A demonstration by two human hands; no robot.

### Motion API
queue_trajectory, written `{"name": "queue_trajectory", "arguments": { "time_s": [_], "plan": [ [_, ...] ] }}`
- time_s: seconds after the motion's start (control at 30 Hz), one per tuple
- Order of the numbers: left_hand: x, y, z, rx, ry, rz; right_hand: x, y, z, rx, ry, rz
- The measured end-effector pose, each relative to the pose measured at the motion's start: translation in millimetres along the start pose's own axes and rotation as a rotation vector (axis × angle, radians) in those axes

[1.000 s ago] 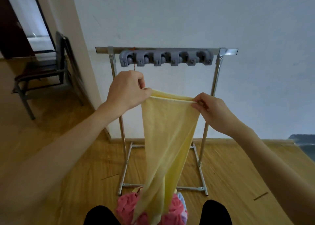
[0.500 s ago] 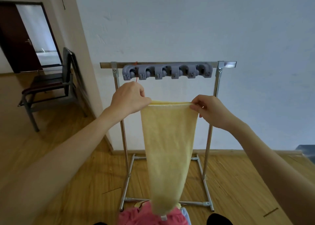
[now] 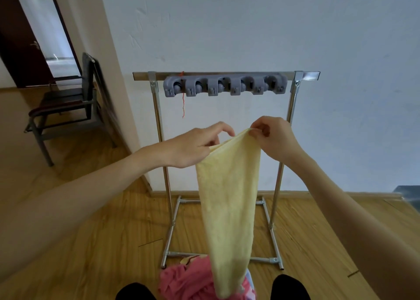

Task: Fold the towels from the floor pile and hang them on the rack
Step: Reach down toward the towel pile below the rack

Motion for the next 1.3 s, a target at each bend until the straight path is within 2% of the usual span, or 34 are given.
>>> {"name": "queue_trajectory", "arguments": {
  "time_s": [0.13,0.27,0.37,0.5,0.67,0.8,1.0,1.3],
  "plan": [
    [-8,18,-4,0.152,0.048,0.201,-1,5,13,0.051,-0.043,0.034],
    [-17,21,-10,0.118,0.061,0.277,-4,11,19,0.066,-0.072,0.062],
    [-18,25,-12,0.219,0.086,0.31,-8,18,22,0.071,-0.103,0.099],
    [-12,22,-18,0.328,0.212,0.151,-15,23,22,0.093,-0.118,0.11],
    [-20,14,-35,0.512,0.494,-0.071,-21,23,11,0.085,-0.109,0.134],
    [-17,15,-32,0.413,0.451,-0.028,-23,22,10,0.109,-0.066,0.18],
    [-3,-4,-21,0.331,0.366,-0.256,-27,11,26,0.374,0.0,0.228],
    [-8,-9,-24,0.266,0.387,-0.451,-36,6,30,0.6,0.047,0.31]
  ]
}}
Point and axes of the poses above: each hand's wrist, its own x-axis towards the middle knuckle, its own y-axis out of the palm, z = x × y, the point moved 8 cm from there along x, towards the middle knuckle, and after that the axes turned 4 degrees about -x, right-handed, at the moved point
